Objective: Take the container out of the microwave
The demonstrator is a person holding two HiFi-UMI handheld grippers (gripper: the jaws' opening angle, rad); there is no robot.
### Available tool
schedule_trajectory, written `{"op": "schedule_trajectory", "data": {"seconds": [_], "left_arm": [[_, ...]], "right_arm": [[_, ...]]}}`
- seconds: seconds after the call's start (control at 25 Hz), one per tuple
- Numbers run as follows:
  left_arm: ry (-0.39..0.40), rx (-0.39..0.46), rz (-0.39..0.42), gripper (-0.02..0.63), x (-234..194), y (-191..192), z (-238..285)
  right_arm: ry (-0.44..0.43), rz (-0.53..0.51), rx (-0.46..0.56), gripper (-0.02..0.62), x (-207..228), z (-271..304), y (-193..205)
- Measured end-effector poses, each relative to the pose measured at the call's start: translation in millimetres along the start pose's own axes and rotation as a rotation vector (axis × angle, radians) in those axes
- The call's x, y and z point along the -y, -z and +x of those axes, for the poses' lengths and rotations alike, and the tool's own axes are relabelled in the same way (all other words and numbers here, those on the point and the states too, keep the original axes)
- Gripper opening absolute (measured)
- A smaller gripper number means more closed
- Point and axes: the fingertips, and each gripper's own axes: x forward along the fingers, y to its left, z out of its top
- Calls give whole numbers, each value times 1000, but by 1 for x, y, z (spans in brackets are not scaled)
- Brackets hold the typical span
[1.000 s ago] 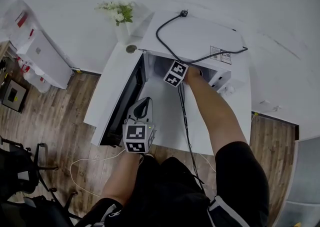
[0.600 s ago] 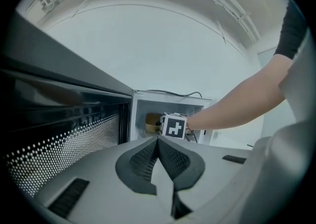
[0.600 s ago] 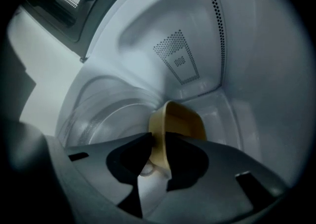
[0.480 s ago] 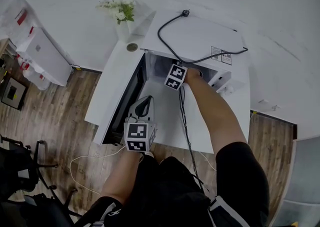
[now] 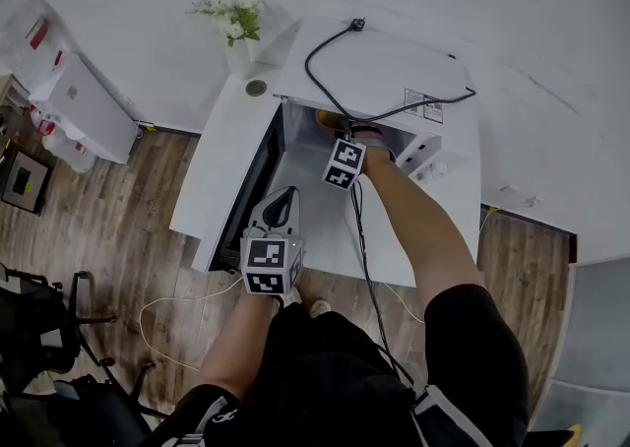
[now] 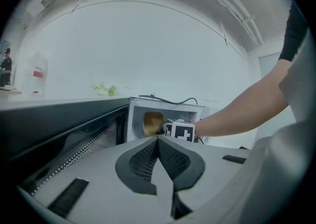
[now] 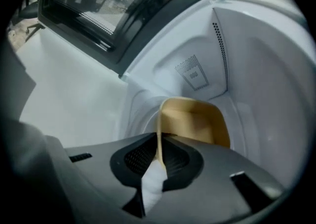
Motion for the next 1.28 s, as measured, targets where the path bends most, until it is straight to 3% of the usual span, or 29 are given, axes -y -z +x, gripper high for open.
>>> {"op": "schedule_trajectory", "data": {"seconds": [0.6,0.84,1.04,1.28], "left_arm": [[12,-13,22,14,14,-41,-45],[34,-8,48,14,23,-46,-53],[70,-19,51,13,35,-42,-49],[110,-31,67,14,50,-38,-39]], "right_arm": [[-264,103,122,17,-74,-108,-13],[-411,137,161,14,-104,-174,-14],[-449,147,149,12,-120,-221,3],[-431,209,108,11,-126,-256,34]]}}
